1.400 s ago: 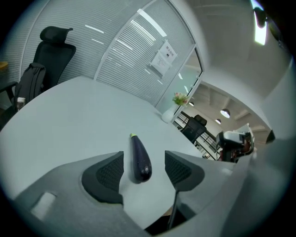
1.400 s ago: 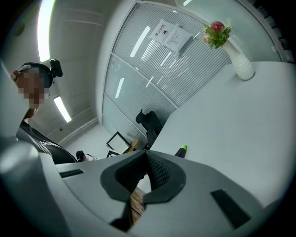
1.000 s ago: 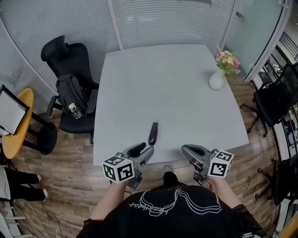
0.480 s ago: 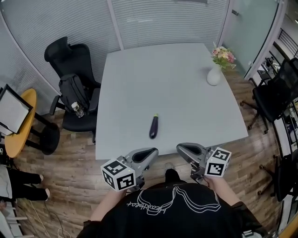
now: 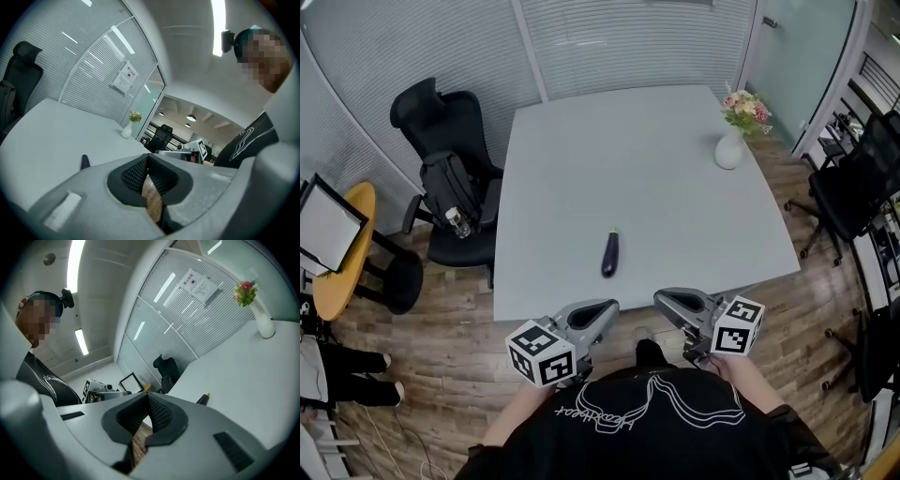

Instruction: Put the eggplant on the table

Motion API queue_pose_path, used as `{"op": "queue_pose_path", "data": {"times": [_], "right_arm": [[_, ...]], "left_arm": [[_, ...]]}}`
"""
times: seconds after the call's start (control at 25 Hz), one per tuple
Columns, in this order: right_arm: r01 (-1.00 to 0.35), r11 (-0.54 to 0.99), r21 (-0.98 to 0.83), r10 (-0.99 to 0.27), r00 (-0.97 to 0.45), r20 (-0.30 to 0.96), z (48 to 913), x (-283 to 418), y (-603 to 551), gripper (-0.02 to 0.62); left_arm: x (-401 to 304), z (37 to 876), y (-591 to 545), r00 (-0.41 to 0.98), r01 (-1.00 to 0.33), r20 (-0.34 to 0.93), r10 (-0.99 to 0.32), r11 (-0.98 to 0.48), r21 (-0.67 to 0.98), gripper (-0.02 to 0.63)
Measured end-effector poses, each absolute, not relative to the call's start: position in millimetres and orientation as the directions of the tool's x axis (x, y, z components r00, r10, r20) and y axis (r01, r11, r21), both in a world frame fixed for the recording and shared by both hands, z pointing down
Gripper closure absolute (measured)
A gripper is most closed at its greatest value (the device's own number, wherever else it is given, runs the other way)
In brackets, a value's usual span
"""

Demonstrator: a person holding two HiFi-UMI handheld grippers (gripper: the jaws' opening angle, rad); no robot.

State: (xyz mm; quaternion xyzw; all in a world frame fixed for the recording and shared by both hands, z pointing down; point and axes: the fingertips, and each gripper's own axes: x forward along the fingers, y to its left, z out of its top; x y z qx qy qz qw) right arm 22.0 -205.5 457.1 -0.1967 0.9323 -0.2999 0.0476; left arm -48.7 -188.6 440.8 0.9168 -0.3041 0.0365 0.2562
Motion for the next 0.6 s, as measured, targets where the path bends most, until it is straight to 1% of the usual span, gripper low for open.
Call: {"op": "queue_pose_path", "data": {"times": [0.24,0.6], "right_arm": [[-0.348,0.737,-0.579,-0.401,-0.915,0.039,460.5,23.6,-207.9,0.589],[-0.356,0.729,-0.584,-0.407,-0.912,0.049,466.9,27.0,-215.6,0.589]], "left_arm": [[-49.3,444.5,-192.8,0.812,-0.573,0.222,-0.539,-0.668,0.474,0.592],[-47.4,451.9,-200.5,0.806,-0.583,0.236,-0.543,-0.662,0.471,0.592]]}}
